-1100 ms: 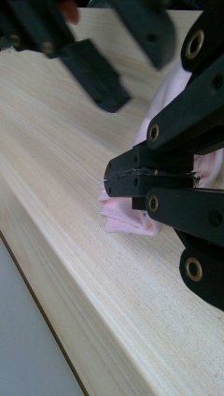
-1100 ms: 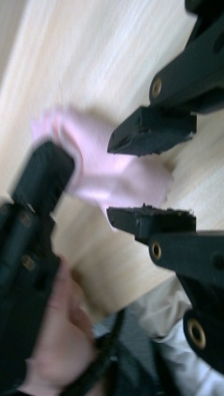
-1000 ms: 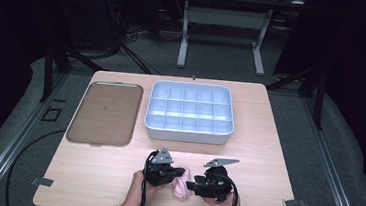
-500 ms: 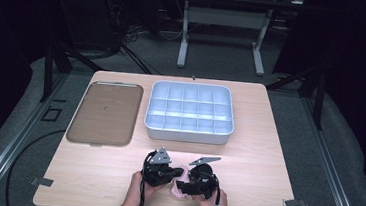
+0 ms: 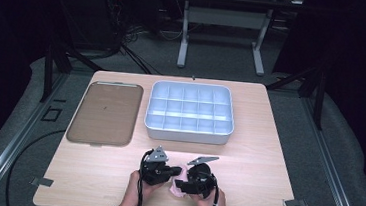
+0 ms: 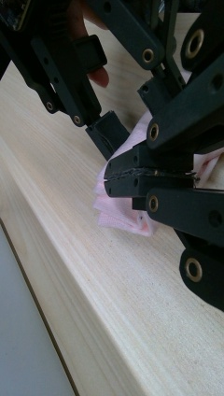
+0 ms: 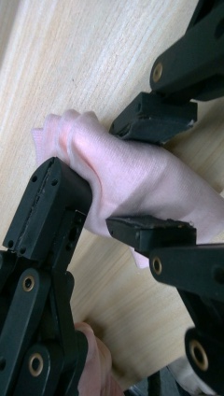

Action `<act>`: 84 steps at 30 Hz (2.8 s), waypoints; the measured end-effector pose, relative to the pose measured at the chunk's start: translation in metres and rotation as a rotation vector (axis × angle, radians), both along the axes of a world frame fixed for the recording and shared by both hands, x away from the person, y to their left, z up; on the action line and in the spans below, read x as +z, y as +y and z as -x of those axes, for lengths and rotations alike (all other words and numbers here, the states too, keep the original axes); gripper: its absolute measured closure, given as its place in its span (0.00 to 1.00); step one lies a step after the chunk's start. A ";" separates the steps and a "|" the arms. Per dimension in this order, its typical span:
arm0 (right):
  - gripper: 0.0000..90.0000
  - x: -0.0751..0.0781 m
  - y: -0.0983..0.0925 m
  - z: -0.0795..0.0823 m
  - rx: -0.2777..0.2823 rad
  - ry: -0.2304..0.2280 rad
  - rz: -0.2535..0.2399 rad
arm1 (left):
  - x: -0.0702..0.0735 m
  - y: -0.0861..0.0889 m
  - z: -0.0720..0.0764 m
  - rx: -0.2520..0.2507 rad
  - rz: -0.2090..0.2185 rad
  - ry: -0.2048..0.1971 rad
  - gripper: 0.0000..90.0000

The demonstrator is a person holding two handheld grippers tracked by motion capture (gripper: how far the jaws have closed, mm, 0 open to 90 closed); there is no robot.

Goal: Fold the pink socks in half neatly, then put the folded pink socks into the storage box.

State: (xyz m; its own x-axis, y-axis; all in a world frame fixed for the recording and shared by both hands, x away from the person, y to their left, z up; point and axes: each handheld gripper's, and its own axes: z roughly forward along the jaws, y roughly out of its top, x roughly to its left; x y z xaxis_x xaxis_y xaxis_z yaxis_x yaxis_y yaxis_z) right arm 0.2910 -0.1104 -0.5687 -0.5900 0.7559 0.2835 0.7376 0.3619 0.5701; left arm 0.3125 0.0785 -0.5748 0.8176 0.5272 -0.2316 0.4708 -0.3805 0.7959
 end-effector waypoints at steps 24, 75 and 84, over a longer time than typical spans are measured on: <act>0.78 -0.003 -0.009 -0.011 0.082 0.031 -0.061 | 0.014 0.043 -0.011 0.184 0.006 -0.005 0.67; 0.80 -0.005 -0.010 -0.005 0.111 -0.037 -0.071 | -0.016 0.074 0.005 0.351 -0.254 -0.088 0.19; 0.81 -0.007 -0.017 -0.007 0.143 -0.014 -0.137 | -0.016 0.074 0.005 0.354 -0.255 -0.088 0.19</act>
State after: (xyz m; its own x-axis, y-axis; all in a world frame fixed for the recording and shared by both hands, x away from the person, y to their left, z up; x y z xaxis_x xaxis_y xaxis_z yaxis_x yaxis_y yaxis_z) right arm 0.2985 -0.1272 -0.5762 -0.6931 0.6192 0.3690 0.6760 0.3807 0.6310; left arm 0.3073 0.1522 -0.5906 0.5871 0.8095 0.0044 0.5418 -0.3971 0.7408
